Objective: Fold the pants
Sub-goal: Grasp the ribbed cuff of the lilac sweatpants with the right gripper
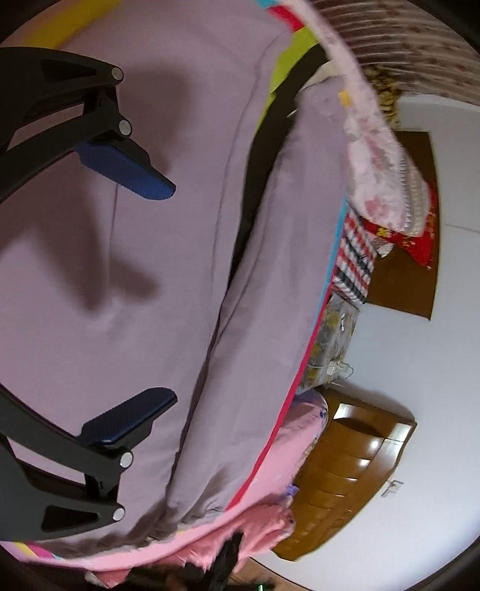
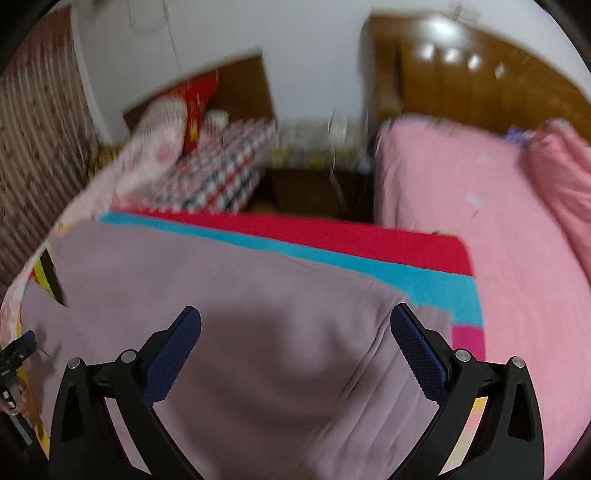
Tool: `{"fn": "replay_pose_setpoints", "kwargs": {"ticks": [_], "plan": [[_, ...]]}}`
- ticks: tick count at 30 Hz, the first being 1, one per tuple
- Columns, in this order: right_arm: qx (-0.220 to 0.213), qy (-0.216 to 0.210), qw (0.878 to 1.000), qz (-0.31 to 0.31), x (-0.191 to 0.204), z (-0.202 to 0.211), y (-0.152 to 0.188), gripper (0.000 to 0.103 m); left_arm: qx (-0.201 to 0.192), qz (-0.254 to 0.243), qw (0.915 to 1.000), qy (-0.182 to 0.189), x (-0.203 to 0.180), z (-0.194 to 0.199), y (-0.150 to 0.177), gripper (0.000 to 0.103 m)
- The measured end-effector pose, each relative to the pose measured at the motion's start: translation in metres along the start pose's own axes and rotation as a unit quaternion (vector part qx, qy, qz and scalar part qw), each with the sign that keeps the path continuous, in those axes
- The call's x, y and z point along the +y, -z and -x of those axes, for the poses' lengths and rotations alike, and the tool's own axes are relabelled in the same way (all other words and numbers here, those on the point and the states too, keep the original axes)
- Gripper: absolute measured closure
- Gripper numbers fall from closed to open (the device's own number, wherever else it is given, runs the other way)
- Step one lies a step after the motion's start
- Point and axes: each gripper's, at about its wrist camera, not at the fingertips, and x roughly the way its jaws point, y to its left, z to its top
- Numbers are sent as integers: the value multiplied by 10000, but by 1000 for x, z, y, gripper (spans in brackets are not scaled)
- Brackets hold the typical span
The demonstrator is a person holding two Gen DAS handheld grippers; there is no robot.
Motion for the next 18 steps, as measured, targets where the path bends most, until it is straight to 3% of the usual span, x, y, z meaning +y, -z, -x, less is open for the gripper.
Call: {"fn": "replay_pose_setpoints", "kwargs": {"ticks": [3, 5, 7, 8, 9, 12, 13, 14, 15, 18], "plan": [[602, -336, 9973, 237, -20, -55, -30, 4, 461, 221, 9978, 417, 7, -24, 3, 2], [793, -643, 9936, 487, -19, -77, -43, 4, 275, 62, 9989, 372, 5, -25, 7, 2], [1045, -865, 9879, 745, -16, -96, -51, 7, 351, -114, 9988, 307, 2, -29, 8, 2], [1285, -1006, 9828, 862, -13, -108, -53, 18, 319, -91, 9989, 338, 3, -29, 8, 2], [1434, -1073, 9792, 952, -11, -113, -50, 22, 301, -44, 9989, 367, 5, -28, 9, 2], [1404, -1114, 9751, 1306, 5, -111, -49, 35, 283, 30, 9986, 439, 8, -28, 8, 2], [1396, -1103, 9754, 1300, 6, -109, -47, 48, 279, 41, 9986, 454, 9, -28, 7, 2], [1357, -1019, 9760, 1368, 10, -105, -45, 76, 281, 46, 9985, 468, 10, -26, 6, 2], [1179, -699, 9777, 1593, 15, -95, -42, 86, 318, 31, 9983, 483, 11, -26, 5, 2], [521, -246, 9776, 2026, 42, -44, -27, 87, 465, 205, 9953, 825, 18, -22, -2, 2]]}}
